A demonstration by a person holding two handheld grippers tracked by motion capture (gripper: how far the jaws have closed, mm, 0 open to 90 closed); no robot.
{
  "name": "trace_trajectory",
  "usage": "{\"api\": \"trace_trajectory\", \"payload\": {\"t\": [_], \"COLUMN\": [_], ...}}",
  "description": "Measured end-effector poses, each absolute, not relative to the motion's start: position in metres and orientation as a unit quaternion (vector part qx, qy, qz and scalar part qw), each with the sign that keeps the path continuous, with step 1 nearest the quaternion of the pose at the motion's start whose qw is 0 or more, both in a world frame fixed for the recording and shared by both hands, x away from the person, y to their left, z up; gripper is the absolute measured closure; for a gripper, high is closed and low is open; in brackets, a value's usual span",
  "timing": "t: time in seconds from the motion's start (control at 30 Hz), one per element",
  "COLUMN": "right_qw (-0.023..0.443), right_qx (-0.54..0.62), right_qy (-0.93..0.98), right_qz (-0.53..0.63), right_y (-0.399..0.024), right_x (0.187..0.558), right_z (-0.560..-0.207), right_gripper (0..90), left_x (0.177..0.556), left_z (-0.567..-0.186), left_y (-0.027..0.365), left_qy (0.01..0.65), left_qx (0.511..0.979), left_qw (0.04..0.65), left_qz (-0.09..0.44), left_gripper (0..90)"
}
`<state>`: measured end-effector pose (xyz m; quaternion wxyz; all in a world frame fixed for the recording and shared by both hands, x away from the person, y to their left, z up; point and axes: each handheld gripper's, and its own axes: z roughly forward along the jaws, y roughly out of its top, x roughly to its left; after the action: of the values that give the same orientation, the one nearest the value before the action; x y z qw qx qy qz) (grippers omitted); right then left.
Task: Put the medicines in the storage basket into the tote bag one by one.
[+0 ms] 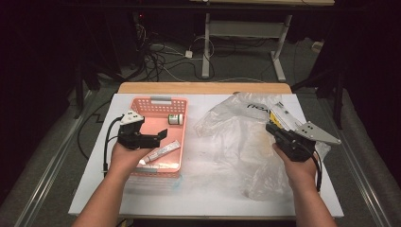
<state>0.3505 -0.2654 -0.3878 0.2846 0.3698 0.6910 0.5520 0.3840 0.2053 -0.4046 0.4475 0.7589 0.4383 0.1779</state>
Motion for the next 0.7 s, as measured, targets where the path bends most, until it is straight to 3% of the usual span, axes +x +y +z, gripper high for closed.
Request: {"api": "trace_trajectory", "payload": {"t": [0.7], "right_qw": [0.277], "right_qx": [0.363], "right_qy": [0.7], "right_qz": [0.549], "right_y": [-0.259], "right_x": [0.35], "right_z": [-0.391], "right_gripper": [90.0], "left_x": [0.417], "left_z": [-0.435], "left_y": [0.186], "left_qy": [0.446], "left_qx": [0.841], "left_qw": [0.294], "left_qz": [0.083], "left_gripper": [0.0]}}
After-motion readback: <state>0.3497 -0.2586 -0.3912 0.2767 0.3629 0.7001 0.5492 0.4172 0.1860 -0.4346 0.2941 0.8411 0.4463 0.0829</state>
